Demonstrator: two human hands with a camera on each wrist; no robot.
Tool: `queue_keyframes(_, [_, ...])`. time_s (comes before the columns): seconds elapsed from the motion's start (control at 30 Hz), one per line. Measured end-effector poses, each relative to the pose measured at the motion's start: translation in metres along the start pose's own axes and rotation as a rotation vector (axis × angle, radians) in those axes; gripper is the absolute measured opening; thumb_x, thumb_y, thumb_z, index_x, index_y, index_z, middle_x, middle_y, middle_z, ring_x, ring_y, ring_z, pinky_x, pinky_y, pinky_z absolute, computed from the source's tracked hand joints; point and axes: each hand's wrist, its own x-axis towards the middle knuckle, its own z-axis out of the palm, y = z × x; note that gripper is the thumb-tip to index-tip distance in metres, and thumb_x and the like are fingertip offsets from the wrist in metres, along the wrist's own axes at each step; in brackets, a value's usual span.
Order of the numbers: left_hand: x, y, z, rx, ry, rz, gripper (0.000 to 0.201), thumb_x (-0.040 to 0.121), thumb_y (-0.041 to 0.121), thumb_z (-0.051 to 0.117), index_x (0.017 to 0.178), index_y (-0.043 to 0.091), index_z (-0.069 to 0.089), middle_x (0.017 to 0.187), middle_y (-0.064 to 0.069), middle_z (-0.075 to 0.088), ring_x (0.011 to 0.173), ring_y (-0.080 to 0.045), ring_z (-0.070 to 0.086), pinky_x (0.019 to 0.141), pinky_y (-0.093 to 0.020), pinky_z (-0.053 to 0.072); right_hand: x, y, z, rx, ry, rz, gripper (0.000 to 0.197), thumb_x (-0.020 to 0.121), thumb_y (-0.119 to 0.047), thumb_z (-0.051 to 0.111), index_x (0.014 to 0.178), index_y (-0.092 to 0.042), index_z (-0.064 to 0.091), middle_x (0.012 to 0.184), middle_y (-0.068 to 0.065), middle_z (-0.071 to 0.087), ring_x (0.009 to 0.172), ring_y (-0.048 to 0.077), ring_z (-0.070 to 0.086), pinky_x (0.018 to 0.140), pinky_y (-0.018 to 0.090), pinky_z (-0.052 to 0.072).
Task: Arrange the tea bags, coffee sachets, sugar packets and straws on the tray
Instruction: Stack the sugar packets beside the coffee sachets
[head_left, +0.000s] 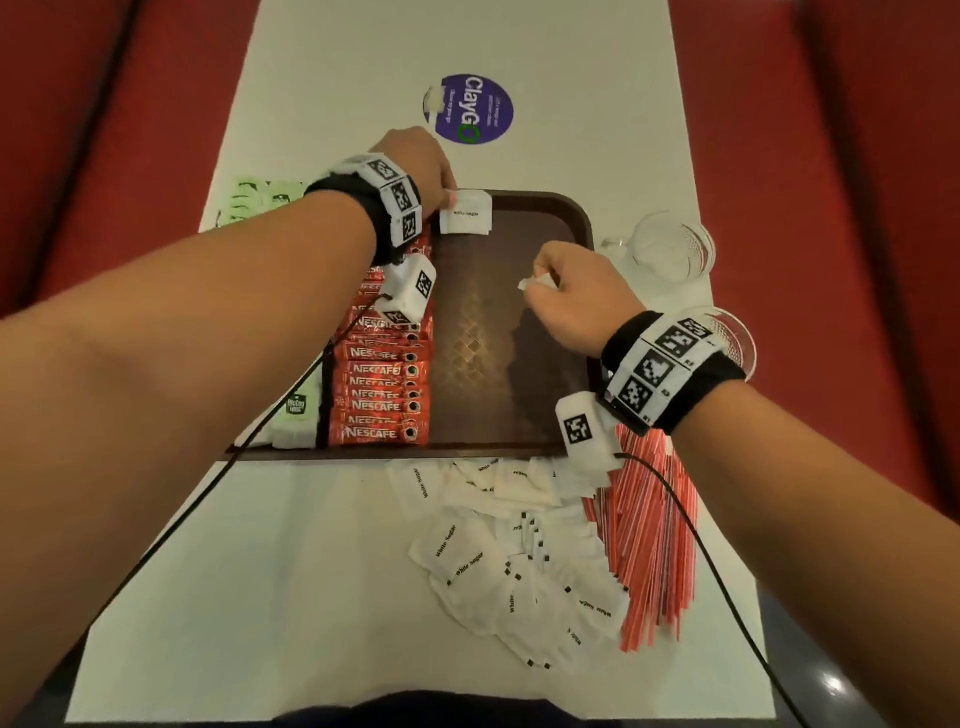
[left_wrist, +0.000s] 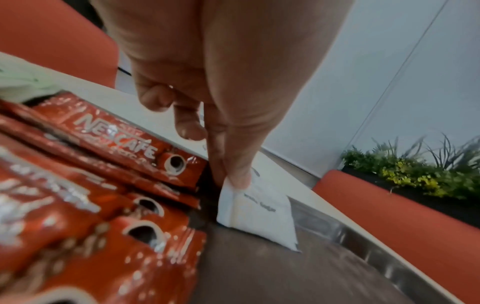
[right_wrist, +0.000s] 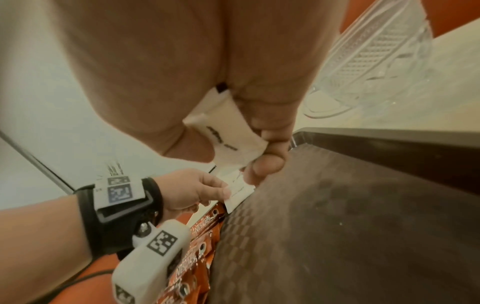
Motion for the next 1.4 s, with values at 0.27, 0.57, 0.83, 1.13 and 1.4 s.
queue_keyframes(0.27, [0.014, -0.003, 0.005, 0.073, -0.007, -0.123, 0.014, 0.077, 0.028, 0.075, 0.086, 0.018, 0.072, 0.087, -0.002, 0.071, 0.078, -0.024, 0.067, 0.078, -0.039, 0.058, 0.012, 0.003, 0.001, 0.032, 0.057, -0.064, 0.012, 0.093, -0.024, 0.059, 0.086, -0.016, 0.054, 0.079, -0.005, 0.056, 0.067, 0.009, 0.049, 0.059, 0.023, 0.034])
queue_keyframes(0.57, [-0.029, -0.002, -0.016, -0.2, 0.086, 0.106, 0.034, 0.092, 0.052, 0.06, 0.1, 0.022, 0.073, 0.098, 0.006, 0.069, 0.094, -0.014, 0.062, 0.08, -0.029, 0.046, 0.026, -0.001, 0.007, 0.029, 0.109, -0.021, 0.007, 0.096, -0.023, 0.062, 0.089, -0.025, 0.06, 0.076, -0.015, 0.055, 0.067, -0.001, 0.049, 0.063, 0.017, 0.035])
queue_keyframes(0.83, [-0.068, -0.007, -0.015, -0.247, -0.076, 0.298, 0.016, 0.088, 0.037, 0.072, 0.099, 0.025, 0.076, 0.084, 0.013, 0.068, 0.079, -0.005, 0.06, 0.071, -0.021, 0.045, 0.031, -0.012, 0.009, 0.043, 0.155, -0.025, 0.008, 0.097, -0.026, 0.06, 0.105, -0.027, 0.062, 0.089, -0.011, 0.06, 0.073, -0.001, 0.051, 0.066, 0.017, 0.038])
queue_keyframes(1.13, [-0.018, -0.021, 0.008, -0.117, 0.011, -0.003, 0.017, 0.086, 0.035, 0.075, 0.096, 0.021, 0.078, 0.096, 0.002, 0.072, 0.088, -0.015, 0.06, 0.077, -0.028, 0.045, -0.006, -0.006, 0.006, -0.125, -0.14, -0.065, 0.019, 0.094, -0.031, 0.065, 0.11, -0.021, 0.065, 0.094, -0.007, 0.066, 0.087, 0.01, 0.061, 0.082, 0.025, 0.048])
queue_keyframes(1.4, [-0.005, -0.006, 0.022, 0.087, 0.018, -0.056, 0.017, 0.084, 0.037, 0.07, 0.088, 0.022, 0.076, 0.093, 0.001, 0.072, 0.087, -0.024, 0.065, 0.071, -0.032, 0.051, -0.043, 0.005, 0.007, -0.128, -0.226, -0.053, 0.013, 0.095, -0.033, 0.063, 0.105, -0.026, 0.064, 0.087, -0.011, 0.064, 0.077, 0.004, 0.059, 0.07, 0.019, 0.047])
